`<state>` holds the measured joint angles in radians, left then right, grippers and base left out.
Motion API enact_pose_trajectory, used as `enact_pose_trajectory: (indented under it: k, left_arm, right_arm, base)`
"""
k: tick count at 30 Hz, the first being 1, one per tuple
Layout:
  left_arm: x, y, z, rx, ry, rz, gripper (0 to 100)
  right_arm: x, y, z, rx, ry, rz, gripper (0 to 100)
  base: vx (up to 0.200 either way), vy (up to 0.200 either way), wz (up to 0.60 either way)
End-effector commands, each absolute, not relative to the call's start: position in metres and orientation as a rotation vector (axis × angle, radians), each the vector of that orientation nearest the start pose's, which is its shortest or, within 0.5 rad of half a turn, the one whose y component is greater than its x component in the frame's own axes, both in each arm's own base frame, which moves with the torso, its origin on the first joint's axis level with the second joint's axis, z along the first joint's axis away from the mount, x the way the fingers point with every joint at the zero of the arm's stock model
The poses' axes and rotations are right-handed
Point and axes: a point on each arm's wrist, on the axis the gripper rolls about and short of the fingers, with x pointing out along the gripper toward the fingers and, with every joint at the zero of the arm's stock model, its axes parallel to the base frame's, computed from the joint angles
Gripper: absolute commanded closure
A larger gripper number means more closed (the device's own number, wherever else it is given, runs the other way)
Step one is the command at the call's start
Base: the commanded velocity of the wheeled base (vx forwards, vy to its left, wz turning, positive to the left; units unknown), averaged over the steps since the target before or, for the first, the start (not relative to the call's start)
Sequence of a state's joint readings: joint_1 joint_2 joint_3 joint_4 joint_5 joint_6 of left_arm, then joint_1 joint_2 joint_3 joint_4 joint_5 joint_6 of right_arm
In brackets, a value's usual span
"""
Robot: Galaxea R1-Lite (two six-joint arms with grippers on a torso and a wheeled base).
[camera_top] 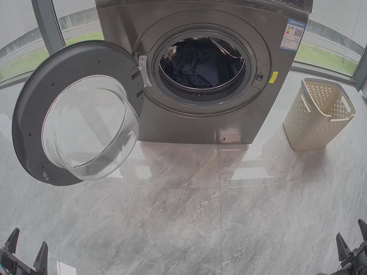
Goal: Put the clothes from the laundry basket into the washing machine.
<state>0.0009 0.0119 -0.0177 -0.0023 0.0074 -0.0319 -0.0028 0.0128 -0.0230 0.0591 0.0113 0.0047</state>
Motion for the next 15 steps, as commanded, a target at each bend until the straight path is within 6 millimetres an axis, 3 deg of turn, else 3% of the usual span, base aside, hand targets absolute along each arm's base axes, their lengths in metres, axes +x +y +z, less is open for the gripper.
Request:
enact_pose_trajectory:
  k: [1,15]
  left_arm:
    - [-0.0222,0.0002,0.076,-0.034,0.004,0.008,0]
    - [-0.0222,0.0002,0.076,-0.034,0.004,0.009,0]
  right_arm:
    - [-0.0247,0.0003,0.0757,0.005,0.037,0.008,0]
    - [-0.0247,0.0003,0.0757,0.005,0.037,0.008,0]
  base:
    - [0.0,0.2,0.0]
    - [0.0,0.2,0.0]
